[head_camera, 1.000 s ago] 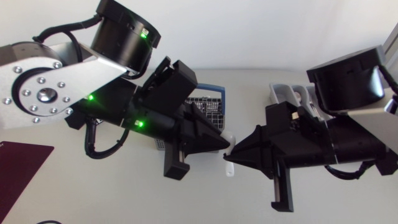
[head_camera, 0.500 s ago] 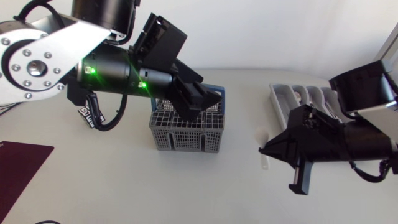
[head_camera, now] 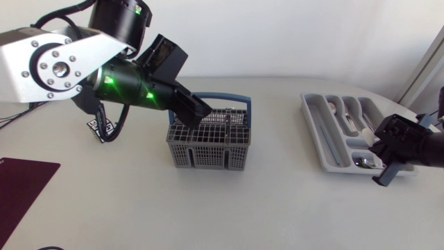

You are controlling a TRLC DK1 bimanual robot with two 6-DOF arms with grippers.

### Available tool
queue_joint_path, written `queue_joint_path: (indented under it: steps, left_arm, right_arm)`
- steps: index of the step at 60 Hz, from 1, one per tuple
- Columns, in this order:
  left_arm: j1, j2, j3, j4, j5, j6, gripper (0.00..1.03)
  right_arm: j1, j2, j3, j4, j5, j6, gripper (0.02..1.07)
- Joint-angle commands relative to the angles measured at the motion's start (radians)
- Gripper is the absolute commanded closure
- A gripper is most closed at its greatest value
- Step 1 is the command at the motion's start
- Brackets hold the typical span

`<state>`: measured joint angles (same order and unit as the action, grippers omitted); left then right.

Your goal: Transfer all utensils from the basket to the drawer tray.

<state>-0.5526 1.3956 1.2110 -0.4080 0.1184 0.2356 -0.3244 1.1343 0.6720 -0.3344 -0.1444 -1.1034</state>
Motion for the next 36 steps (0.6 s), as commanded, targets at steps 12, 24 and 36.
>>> queue_joint_path:
  steps: [12, 24, 36]
  left_arm:
    - [0.049, 0.023, -0.008, -0.028, -0.029, 0.002, 0.14]
    - [0.069, 0.009, -0.033, -0.037, -0.029, 0.002, 0.14]
    - [0.083, 0.002, -0.050, -0.043, -0.029, 0.002, 0.14]
  right_arm:
    - [-0.114, 0.239, -0.015, 0.268, 0.089, -0.127, 1.01]
    - [-0.150, 0.389, 0.006, 0.436, 0.149, -0.156, 1.01]
    - [-0.180, 0.512, 0.015, 0.578, 0.190, -0.188, 0.99]
